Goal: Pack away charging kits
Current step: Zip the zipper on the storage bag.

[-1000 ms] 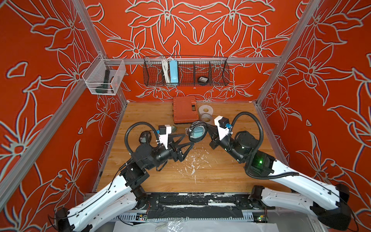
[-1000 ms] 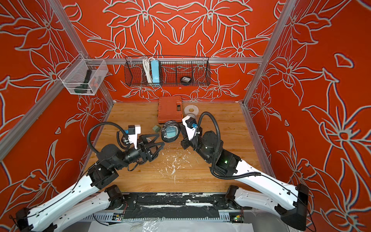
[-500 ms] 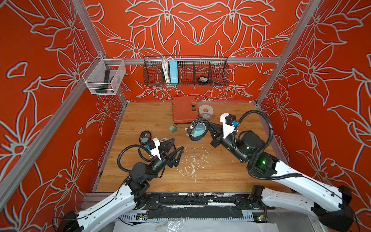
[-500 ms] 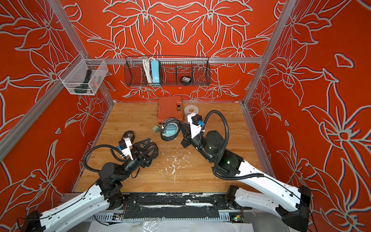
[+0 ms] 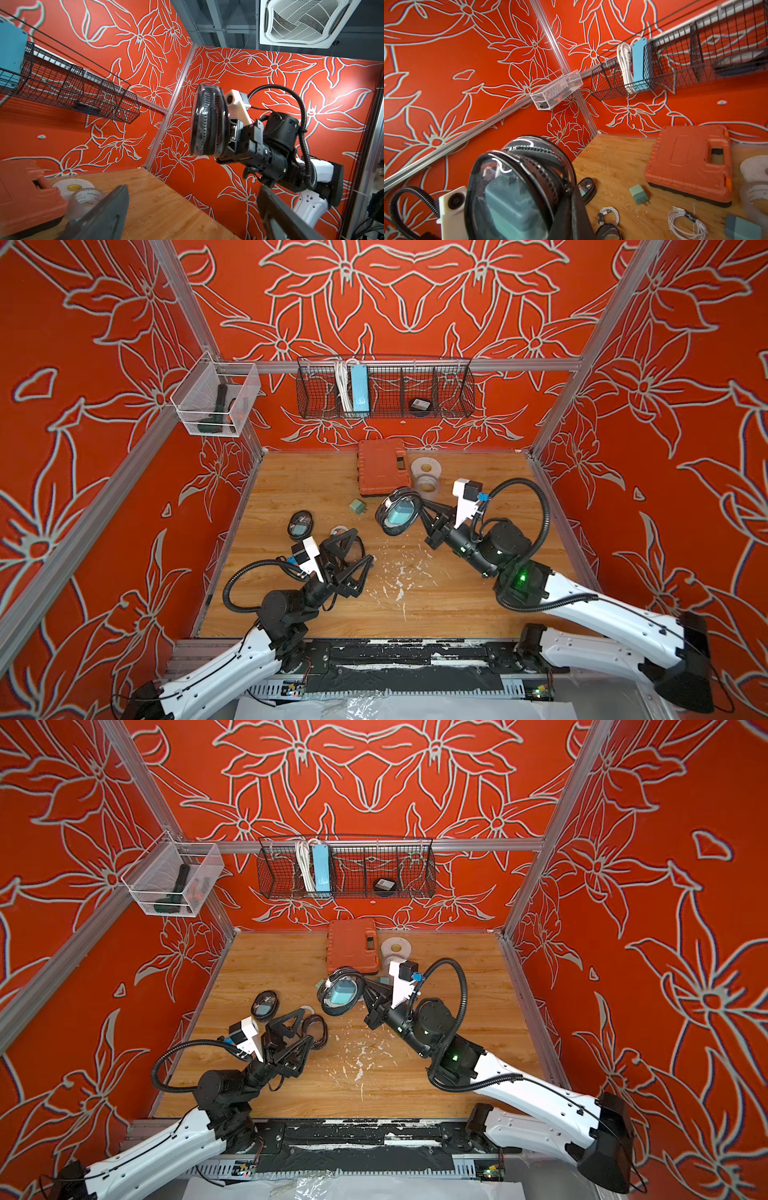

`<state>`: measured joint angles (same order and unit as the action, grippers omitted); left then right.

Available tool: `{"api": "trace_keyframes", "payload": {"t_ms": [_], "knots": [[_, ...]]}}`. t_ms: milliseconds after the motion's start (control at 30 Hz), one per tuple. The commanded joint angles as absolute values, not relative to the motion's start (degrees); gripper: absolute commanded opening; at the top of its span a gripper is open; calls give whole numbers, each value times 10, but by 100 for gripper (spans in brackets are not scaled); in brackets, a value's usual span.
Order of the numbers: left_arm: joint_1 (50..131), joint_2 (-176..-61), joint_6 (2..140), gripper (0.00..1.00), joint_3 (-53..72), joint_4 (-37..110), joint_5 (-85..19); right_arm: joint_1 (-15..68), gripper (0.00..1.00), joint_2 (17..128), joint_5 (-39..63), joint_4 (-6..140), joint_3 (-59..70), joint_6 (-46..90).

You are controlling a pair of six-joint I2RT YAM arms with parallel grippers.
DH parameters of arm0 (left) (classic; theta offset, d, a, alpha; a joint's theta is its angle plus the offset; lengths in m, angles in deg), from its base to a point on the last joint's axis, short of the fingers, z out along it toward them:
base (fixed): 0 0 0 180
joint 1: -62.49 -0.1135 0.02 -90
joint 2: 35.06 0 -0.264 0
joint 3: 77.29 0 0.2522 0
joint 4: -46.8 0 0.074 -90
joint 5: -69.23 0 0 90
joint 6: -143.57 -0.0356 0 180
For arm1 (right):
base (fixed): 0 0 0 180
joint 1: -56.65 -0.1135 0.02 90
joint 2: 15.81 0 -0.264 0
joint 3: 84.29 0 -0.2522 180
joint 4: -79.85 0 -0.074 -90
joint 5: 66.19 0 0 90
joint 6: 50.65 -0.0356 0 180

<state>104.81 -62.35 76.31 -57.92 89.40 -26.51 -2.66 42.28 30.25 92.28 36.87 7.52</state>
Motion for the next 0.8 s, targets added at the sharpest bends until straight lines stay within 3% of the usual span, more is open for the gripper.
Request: {"api": "trace_keyframes", "payload": {"t_ms": [0, 533, 767], "knots": [[1045, -629, 750, 92, -582, 939, -276, -52, 0, 426, 302, 998, 370, 23], [1045, -670, 767, 92, -571, 985, -343, -120, 0, 511, 364, 1037, 360, 16], [1045, -644, 773, 91, -583, 969, -289, -141, 0, 525, 386, 1069, 378, 10]]}}
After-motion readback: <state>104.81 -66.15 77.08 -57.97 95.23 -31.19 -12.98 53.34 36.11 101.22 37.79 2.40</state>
